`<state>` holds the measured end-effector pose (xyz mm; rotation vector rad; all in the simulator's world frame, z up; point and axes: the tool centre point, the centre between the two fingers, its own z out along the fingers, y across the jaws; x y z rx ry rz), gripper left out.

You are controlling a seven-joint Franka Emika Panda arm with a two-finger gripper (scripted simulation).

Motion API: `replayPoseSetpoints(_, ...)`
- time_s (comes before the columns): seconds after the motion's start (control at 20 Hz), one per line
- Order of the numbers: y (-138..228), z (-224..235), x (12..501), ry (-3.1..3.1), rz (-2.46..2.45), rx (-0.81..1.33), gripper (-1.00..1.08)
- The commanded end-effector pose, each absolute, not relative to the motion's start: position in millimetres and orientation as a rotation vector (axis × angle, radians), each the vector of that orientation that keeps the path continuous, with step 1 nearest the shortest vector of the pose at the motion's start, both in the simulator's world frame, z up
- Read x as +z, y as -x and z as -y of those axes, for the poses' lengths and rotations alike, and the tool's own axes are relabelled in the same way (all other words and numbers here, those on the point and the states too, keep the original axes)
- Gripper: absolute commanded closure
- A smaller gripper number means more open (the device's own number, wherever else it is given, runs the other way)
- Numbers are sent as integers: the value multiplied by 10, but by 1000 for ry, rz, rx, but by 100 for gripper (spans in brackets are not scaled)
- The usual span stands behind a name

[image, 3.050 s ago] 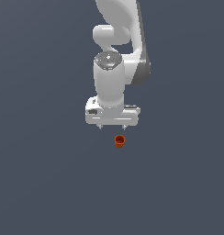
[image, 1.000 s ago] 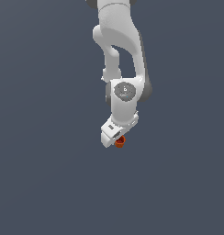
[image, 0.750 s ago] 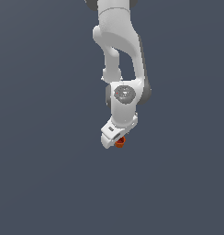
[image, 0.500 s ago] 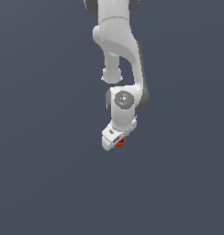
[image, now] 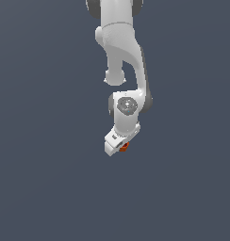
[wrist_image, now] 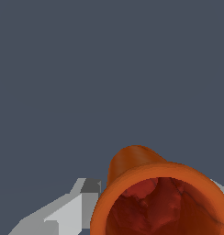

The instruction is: Pick up the object and move it to a goal position.

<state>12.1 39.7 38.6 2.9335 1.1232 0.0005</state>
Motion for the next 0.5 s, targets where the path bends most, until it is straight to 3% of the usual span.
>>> replayPoseSetpoints(0.0,-120,-402,380,-2934,-1124,0,108)
replayPoseSetpoints(0.45,-112,-367,422,-2933,-1123,1,108)
